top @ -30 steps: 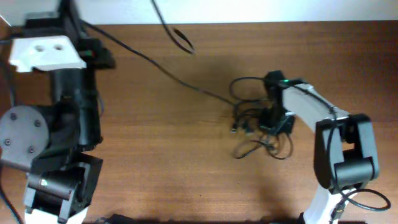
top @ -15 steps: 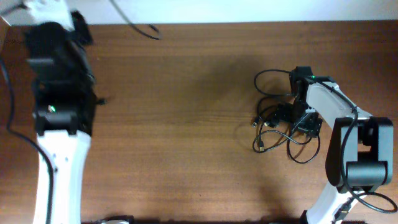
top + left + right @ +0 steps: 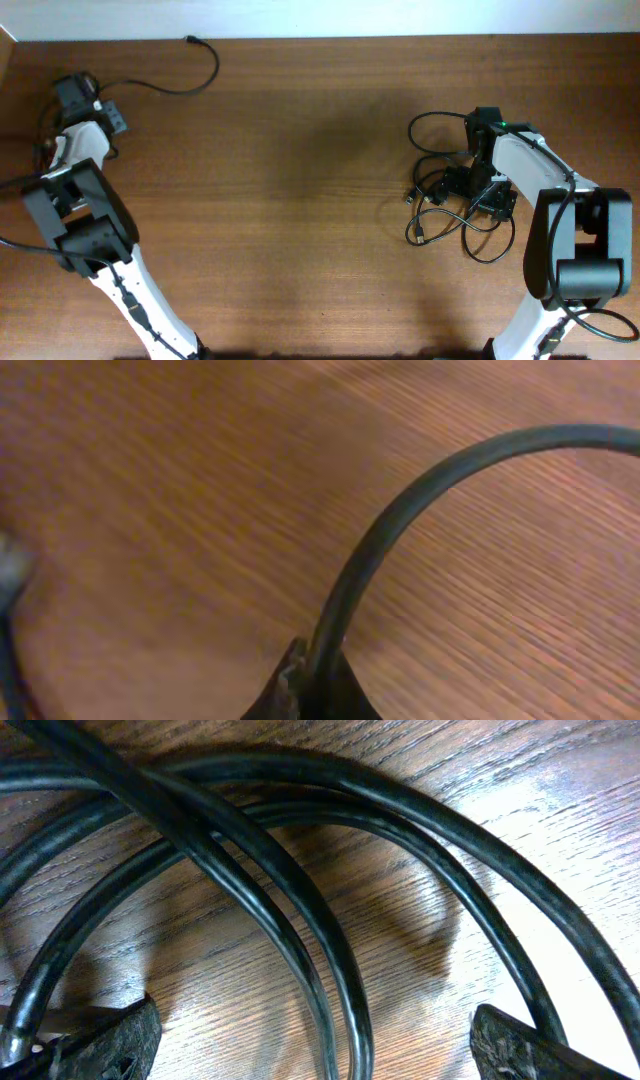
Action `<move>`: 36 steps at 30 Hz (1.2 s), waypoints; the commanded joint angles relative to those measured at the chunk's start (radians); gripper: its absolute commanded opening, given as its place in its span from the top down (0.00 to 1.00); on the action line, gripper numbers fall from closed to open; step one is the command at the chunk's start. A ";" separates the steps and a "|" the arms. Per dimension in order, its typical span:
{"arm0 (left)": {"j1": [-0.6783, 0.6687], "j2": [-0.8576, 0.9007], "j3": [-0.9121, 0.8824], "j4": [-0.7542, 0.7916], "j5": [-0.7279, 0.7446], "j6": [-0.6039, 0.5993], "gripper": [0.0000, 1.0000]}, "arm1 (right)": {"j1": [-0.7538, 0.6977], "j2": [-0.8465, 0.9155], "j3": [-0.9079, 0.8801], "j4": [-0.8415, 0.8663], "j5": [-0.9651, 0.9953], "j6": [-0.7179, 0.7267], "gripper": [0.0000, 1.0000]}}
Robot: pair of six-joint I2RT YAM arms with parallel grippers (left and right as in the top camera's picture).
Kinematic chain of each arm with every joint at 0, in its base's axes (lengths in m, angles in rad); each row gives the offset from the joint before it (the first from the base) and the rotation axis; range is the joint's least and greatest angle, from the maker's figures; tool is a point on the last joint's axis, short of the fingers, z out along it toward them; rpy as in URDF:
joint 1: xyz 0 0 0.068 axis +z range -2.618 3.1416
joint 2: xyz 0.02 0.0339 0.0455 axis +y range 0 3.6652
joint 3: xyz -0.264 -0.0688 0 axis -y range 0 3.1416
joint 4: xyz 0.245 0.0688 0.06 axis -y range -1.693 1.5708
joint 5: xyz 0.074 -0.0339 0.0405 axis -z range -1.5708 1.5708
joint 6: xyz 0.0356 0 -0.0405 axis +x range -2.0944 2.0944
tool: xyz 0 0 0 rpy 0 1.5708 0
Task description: Untangle cables
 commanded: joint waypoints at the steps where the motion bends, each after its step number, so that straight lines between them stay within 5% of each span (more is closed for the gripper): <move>1: 0.023 -0.048 0.097 -0.007 0.012 -0.043 1.00 | 0.008 0.051 -0.031 0.007 0.016 0.004 0.02; 3: 0.023 -0.077 0.281 -0.003 0.235 0.003 1.00 | 0.008 0.051 -0.031 0.007 0.016 0.004 0.02; 5: 0.041 -0.081 0.550 0.091 0.790 -0.109 1.00 | 0.008 0.051 -0.031 0.007 0.016 0.004 0.02; 7: 0.056 -0.081 0.758 0.171 0.913 -0.312 1.00 | 0.008 0.051 -0.031 0.007 0.016 0.004 0.02; 9: 0.064 -0.081 0.895 0.246 0.953 -0.328 1.00 | 0.008 0.051 -0.031 0.007 0.016 0.004 0.01; 12: 0.092 -0.080 0.889 0.167 0.823 -0.149 1.00 | 0.008 0.051 -0.031 0.007 0.016 0.004 0.02; 15: 0.092 -0.048 0.805 -0.219 0.318 0.127 1.00 | 0.008 0.051 -0.031 0.007 0.016 0.004 0.02; 19: 0.093 0.102 0.621 -0.253 0.209 0.102 1.00 | 0.008 0.051 -0.031 0.007 0.016 0.004 0.02; 21: 0.093 0.143 0.621 -0.345 -0.014 -0.143 1.00 | 0.008 0.051 -0.031 0.007 0.016 0.004 0.02; 22: 0.091 0.145 0.621 -0.388 -0.016 -0.172 1.00 | 0.008 0.051 -0.031 0.007 0.016 0.004 0.01; 24: 0.069 0.145 0.620 -0.462 0.064 -0.177 0.49 | 0.008 0.051 -0.031 0.007 0.016 0.004 0.02; 25: 0.063 0.145 0.620 -0.500 0.142 -0.177 0.01 | 0.008 0.051 -0.031 0.007 0.016 0.004 0.02; 27: 0.061 0.132 0.621 -0.573 0.193 -0.178 0.01 | 0.008 0.051 -0.031 0.007 0.016 0.004 0.02; 29: 0.065 0.061 0.626 -0.732 0.020 -0.336 0.01 | 0.008 0.051 -0.031 0.007 0.016 0.004 0.02; 32: 0.065 -0.018 0.626 -0.915 0.536 -0.230 0.01 | 0.008 0.051 -0.031 0.007 0.016 0.004 0.01; 36: 0.008 -0.219 0.626 -1.077 0.587 -0.184 0.01 | 0.008 0.051 -0.031 0.007 0.016 0.004 0.01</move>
